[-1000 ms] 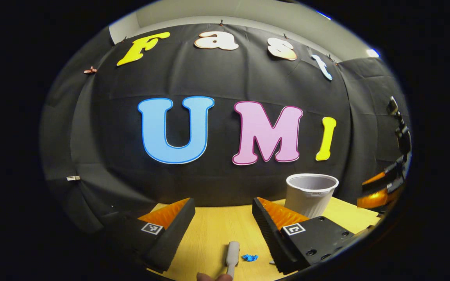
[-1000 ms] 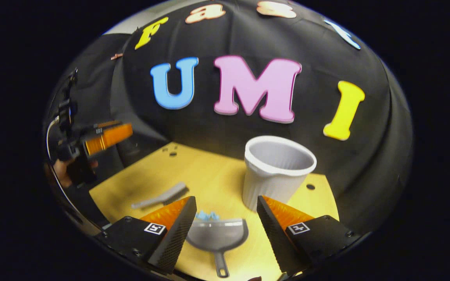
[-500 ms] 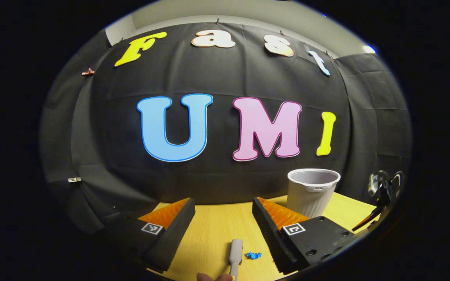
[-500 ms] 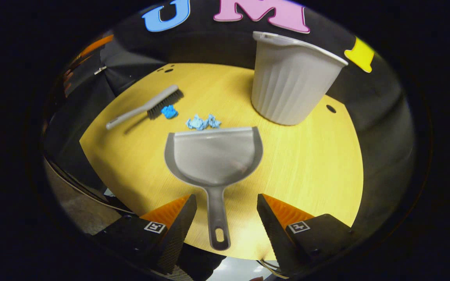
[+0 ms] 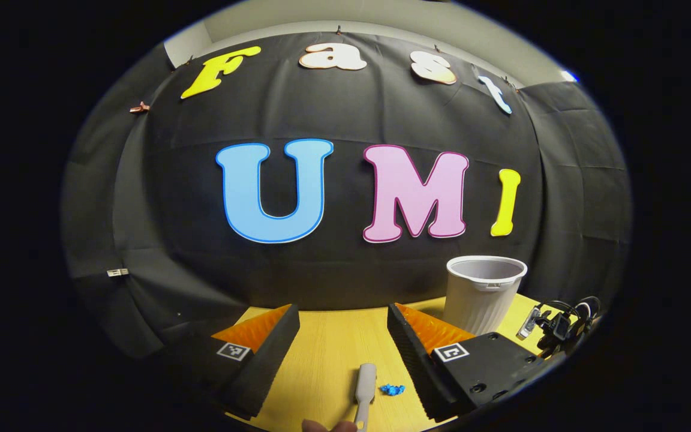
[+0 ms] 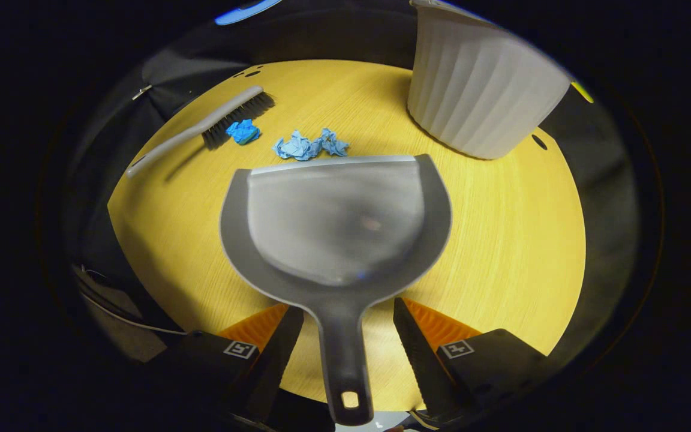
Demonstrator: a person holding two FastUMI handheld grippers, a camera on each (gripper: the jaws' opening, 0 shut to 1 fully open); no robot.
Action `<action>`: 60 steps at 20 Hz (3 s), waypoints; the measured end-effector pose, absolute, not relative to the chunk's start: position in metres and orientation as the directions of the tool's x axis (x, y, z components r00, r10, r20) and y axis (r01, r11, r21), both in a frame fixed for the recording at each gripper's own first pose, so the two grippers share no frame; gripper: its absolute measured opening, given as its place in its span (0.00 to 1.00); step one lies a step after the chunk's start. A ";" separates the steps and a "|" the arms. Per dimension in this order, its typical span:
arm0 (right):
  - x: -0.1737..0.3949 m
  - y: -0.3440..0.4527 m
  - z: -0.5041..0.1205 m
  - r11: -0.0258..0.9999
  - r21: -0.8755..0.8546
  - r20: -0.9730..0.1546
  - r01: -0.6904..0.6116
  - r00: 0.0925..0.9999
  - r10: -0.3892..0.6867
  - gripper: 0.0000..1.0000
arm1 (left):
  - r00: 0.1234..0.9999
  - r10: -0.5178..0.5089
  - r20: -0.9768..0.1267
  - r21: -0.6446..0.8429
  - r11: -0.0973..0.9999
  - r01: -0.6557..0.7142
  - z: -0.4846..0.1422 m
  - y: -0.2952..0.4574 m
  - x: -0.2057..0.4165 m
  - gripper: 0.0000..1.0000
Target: Pick up the small broom and dustpan from the desktop, sweep the trash into the dustpan with the broom, and then empty the trash into the garbage bin.
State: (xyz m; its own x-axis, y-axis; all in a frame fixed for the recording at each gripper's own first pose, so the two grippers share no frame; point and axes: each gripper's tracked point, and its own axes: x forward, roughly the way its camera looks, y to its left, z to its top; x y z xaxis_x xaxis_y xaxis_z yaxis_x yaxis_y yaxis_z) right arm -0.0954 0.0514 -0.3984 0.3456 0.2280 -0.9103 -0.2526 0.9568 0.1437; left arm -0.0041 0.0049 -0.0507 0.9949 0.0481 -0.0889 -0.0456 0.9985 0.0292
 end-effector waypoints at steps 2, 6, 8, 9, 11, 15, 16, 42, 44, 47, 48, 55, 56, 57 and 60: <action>-0.091 0.054 -0.403 0.959 0.148 -0.913 -0.241 0.340 0.226 0.94 | 0.994 0.054 -0.093 0.027 0.998 -0.052 -0.052 0.007 -0.005 0.95; -0.091 0.057 -0.410 0.955 0.150 -0.918 -0.257 0.321 0.231 0.92 | 0.993 0.064 -0.097 0.038 0.997 -0.061 -0.055 0.011 -0.005 0.95; -0.089 0.057 -0.408 0.955 0.148 -0.911 -0.256 0.341 0.233 0.90 | 0.992 0.071 -0.104 0.034 0.997 -0.068 -0.056 0.014 -0.005 0.95; -0.088 0.059 -0.409 0.954 0.152 -0.909 -0.257 0.343 0.237 0.92 | 0.991 0.075 -0.107 0.030 0.997 -0.072 -0.058 0.017 -0.004 0.95; -0.086 0.062 -0.407 0.953 0.153 -0.902 -0.260 0.358 0.242 0.76 | 0.990 0.083 -0.116 0.031 0.996 -0.080 -0.063 0.018 -0.005 0.95; -0.077 0.063 -0.405 0.951 0.158 -0.890 -0.266 0.379 0.254 0.39 | 0.986 0.086 -0.140 0.038 0.996 -0.081 -0.073 0.021 -0.004 0.95; -0.078 0.063 -0.407 0.950 0.154 -0.893 -0.273 0.373 0.252 0.38 | 0.985 0.086 -0.151 0.039 0.996 -0.081 -0.078 0.019 -0.004 0.95; -0.136 0.011 -0.366 0.891 0.141 -0.878 -0.432 0.361 0.314 0.36 | 0.470 -0.072 -0.880 0.024 0.981 0.195 -0.359 -0.018 -0.005 0.95; -0.138 0.009 -0.366 0.893 0.148 -0.880 -0.424 0.356 0.315 0.36 | 0.441 -0.069 -0.895 0.024 0.979 0.202 -0.364 -0.018 -0.006 0.94; -0.140 0.010 -0.367 0.892 0.162 -0.884 -0.422 0.340 0.321 0.36 | 0.403 -0.059 -0.913 0.027 0.979 0.204 -0.374 -0.018 -0.007 0.90; -0.140 0.010 -0.367 0.891 0.165 -0.886 -0.424 0.333 0.323 0.36 | 0.397 -0.052 -0.916 0.032 0.978 0.204 -0.377 -0.019 -0.007 0.84; -0.141 0.017 -0.372 0.880 0.167 -0.907 -0.444 0.281 0.314 0.36 | 0.398 -0.031 -0.917 0.066 0.972 0.227 -0.380 -0.015 0.001 0.31; -0.141 0.017 -0.372 0.881 0.169 -0.908 -0.443 0.279 0.314 0.36 | 0.400 -0.037 -0.916 0.065 0.969 0.238 -0.378 -0.015 0.003 0.27; -0.141 0.018 -0.371 0.880 0.171 -0.908 -0.444 0.275 0.315 0.36 | 0.400 -0.039 -0.916 0.067 0.966 0.249 -0.378 -0.016 0.003 0.30; -0.139 0.018 -0.374 0.873 0.157 -0.916 -0.461 0.263 0.304 0.36 | 0.394 -0.045 -0.918 0.070 0.960 0.272 -0.378 -0.017 0.004 0.29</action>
